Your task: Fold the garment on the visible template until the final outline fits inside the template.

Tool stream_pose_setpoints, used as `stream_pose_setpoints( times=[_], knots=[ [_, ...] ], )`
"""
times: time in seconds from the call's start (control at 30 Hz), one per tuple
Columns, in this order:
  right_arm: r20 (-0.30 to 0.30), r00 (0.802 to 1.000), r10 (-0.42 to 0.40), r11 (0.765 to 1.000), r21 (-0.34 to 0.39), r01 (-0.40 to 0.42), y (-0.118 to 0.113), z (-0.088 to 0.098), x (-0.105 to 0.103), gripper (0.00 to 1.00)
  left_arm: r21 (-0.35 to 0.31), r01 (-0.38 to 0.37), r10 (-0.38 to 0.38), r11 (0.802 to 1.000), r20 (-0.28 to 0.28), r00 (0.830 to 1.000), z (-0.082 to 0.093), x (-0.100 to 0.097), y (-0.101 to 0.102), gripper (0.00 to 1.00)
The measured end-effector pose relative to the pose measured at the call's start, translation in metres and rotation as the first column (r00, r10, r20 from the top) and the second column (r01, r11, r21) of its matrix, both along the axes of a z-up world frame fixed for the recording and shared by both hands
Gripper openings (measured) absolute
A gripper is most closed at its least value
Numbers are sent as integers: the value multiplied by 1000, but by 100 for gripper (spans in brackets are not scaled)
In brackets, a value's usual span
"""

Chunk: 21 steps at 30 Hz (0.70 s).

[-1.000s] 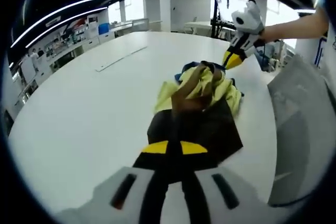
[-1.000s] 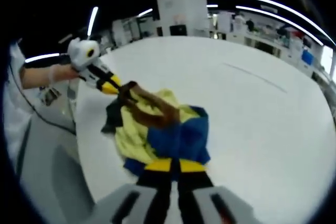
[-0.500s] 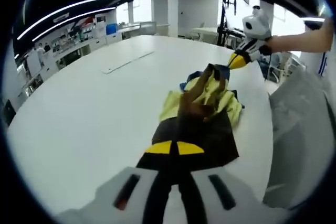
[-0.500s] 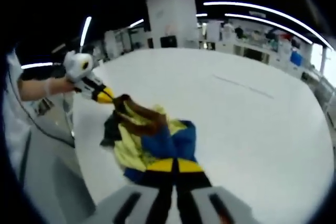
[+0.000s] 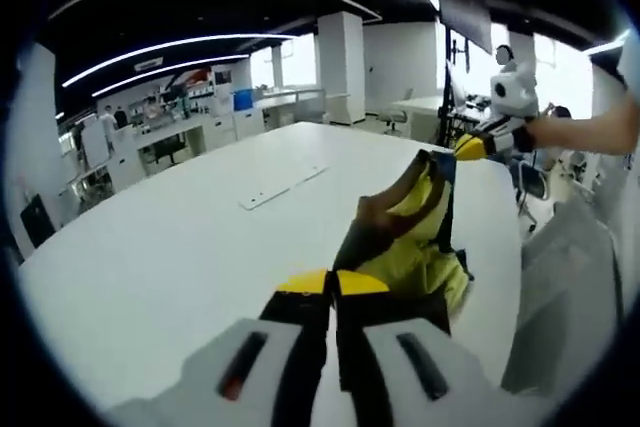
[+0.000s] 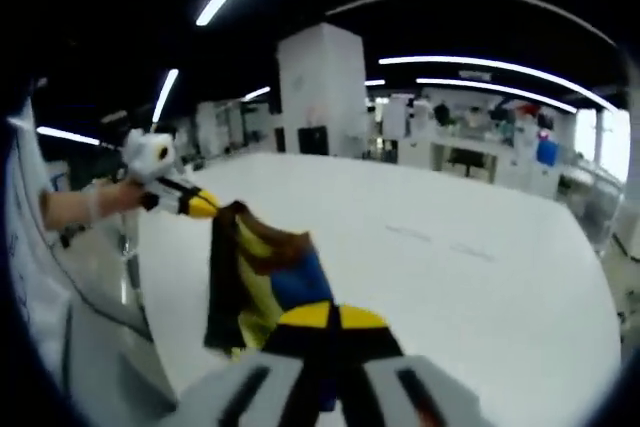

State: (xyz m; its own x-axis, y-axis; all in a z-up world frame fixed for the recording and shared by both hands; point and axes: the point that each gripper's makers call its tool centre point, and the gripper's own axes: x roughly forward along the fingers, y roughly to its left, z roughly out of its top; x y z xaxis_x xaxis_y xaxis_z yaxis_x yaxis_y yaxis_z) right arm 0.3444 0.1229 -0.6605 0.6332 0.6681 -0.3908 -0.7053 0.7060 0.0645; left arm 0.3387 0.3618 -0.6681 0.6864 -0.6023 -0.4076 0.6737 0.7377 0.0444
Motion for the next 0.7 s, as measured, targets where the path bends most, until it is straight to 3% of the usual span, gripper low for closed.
stream_pose_setpoints(
  times=[0.13, 0.2, 0.5, 0.7],
  knots=[
    [66, 998, -9, 999, 51, 6, 3, 36, 2, 0, -10, -9, 10, 1000, 60, 998, 17, 3, -1, 0],
    [92, 996, -7, 998, 57, 2, 4, 50, 0, 0, -31, -23, 25, 999, 64, 998, 24, 3, -1, 0],
    [166, 986, -21, 995, 100, 4, 5, 88, -6, 0, -94, -26, 37, 995, 115, 993, 70, 8, 0, 0],
    [203, 979, -15, 993, 116, -9, 14, 110, -7, 0, -84, 0, 13, 996, 159, 987, 102, 13, 7, 0]
  ],
)
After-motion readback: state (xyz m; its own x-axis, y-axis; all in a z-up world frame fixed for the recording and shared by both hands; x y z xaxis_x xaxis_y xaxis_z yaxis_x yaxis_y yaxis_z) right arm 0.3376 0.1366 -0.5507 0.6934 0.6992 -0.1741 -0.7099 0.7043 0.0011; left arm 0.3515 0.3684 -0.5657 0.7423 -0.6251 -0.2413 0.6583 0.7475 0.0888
